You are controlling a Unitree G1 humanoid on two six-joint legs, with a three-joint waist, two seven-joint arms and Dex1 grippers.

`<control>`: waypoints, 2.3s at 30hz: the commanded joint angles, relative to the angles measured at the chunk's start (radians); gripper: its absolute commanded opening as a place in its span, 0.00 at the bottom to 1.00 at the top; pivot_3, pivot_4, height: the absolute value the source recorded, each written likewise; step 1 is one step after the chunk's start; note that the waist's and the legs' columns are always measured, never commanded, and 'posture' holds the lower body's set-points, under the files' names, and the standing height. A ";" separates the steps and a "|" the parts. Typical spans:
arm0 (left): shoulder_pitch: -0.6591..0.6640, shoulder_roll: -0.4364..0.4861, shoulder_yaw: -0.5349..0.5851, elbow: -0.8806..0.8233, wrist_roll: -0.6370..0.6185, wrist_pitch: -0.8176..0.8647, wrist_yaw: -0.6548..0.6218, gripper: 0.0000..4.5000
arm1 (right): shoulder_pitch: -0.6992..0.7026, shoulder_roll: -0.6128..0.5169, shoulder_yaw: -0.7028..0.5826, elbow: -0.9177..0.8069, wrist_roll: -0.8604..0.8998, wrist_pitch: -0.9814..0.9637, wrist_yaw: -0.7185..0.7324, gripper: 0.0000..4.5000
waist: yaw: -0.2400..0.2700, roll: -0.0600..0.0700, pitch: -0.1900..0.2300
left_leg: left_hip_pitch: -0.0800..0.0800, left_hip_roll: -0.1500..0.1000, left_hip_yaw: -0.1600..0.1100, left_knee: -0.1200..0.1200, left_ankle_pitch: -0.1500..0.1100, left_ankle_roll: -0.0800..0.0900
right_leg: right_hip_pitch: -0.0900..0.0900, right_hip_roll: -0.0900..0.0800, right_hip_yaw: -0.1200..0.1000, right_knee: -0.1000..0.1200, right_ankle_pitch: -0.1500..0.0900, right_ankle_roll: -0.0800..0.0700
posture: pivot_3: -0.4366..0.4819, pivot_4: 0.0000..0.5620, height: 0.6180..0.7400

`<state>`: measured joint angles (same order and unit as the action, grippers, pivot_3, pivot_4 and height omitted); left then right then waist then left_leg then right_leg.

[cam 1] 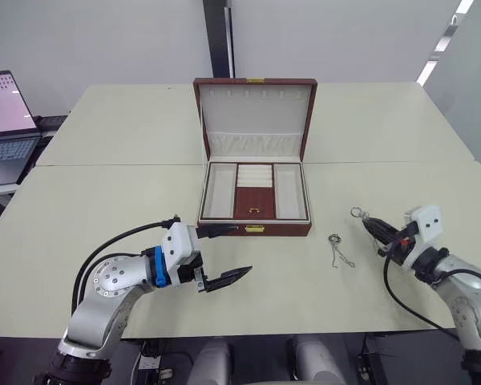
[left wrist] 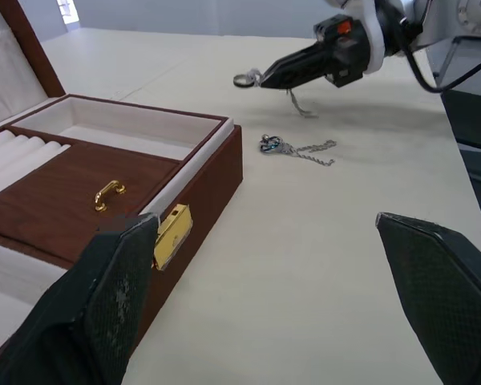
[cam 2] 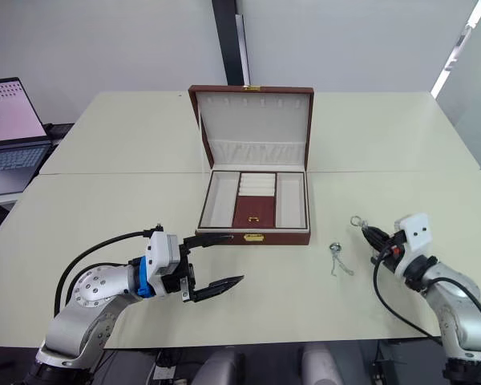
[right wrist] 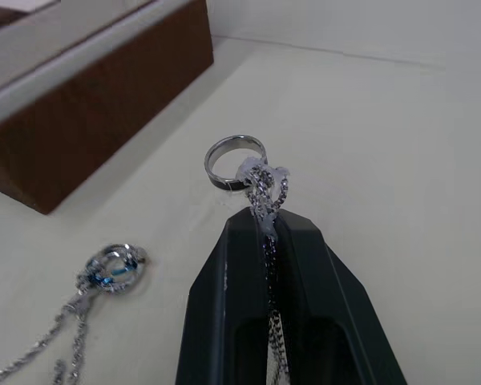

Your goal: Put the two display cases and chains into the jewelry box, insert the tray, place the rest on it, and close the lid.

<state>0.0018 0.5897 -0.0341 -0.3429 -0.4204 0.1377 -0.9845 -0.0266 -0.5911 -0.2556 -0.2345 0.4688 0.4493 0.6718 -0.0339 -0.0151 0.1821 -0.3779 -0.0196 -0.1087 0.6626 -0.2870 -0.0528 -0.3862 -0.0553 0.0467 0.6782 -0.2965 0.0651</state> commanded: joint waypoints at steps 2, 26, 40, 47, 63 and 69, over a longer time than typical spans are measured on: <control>0.027 -0.006 0.047 -0.019 0.000 -0.027 0.042 1.00 | -0.074 -0.028 -0.012 -0.091 0.095 0.075 0.025 0.00 | 0.002 0.000 0.000 | 0.000 0.000 0.000 0.000 0.000 0.000 | 0.000 0.000 0.000 0.000 0.000 0.000 | 0.48 0.27 1.00; 0.333 -0.178 0.238 -0.193 0.044 -0.042 0.444 1.00 | -0.708 0.193 0.374 0.221 -0.004 0.084 0.107 0.00 | 0.001 0.000 0.000 | -0.001 0.000 -0.001 0.000 0.000 0.000 | -0.002 0.000 0.000 0.000 0.000 0.000 | 0.48 0.27 1.00; 0.380 -0.256 0.237 -0.275 0.057 -0.019 0.574 1.00 | -0.890 0.427 0.466 0.539 -0.177 -0.067 0.105 0.00 | 0.000 0.000 0.000 | -0.002 0.000 -0.001 0.000 0.000 0.000 | -0.003 0.000 -0.001 0.000 0.000 0.000 | 0.48 0.27 1.00; 0.396 -0.284 0.234 -0.302 0.055 -0.007 0.603 1.00 | -0.910 0.495 0.491 0.617 -0.238 -0.124 0.108 0.00 | -0.001 0.000 0.000 | -0.002 0.000 -0.001 0.000 0.000 0.000 | -0.004 0.000 -0.001 0.000 0.000 0.000 | 0.48 0.27 1.00; 0.390 -0.284 0.218 -0.314 0.064 0.010 0.617 1.00 | -0.861 0.540 0.517 0.655 -0.318 -0.159 0.102 0.00 | -0.002 0.001 0.000 | -0.002 0.000 -0.001 0.000 0.000 0.000 | -0.004 0.000 -0.001 0.000 0.000 0.000 | 0.48 0.27 1.00; 0.376 -0.279 0.215 -0.305 0.065 0.014 0.613 1.00 | -0.844 0.545 0.515 0.672 -0.343 -0.161 0.095 0.00 | -0.002 0.001 0.000 | -0.001 0.000 -0.001 -0.001 0.000 0.000 | -0.004 0.000 -0.001 0.000 0.000 0.000 | 0.48 0.27 1.00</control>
<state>0.3800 0.3072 0.1828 -0.6235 -0.3554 0.1506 -0.3734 -0.8722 -0.0557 0.2623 0.4455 0.1330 0.3096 0.7721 -0.0358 -0.0144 0.1826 -0.3794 -0.0198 -0.1099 0.6620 -0.2870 -0.0531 -0.3900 -0.0554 0.0457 0.6786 -0.2964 0.0649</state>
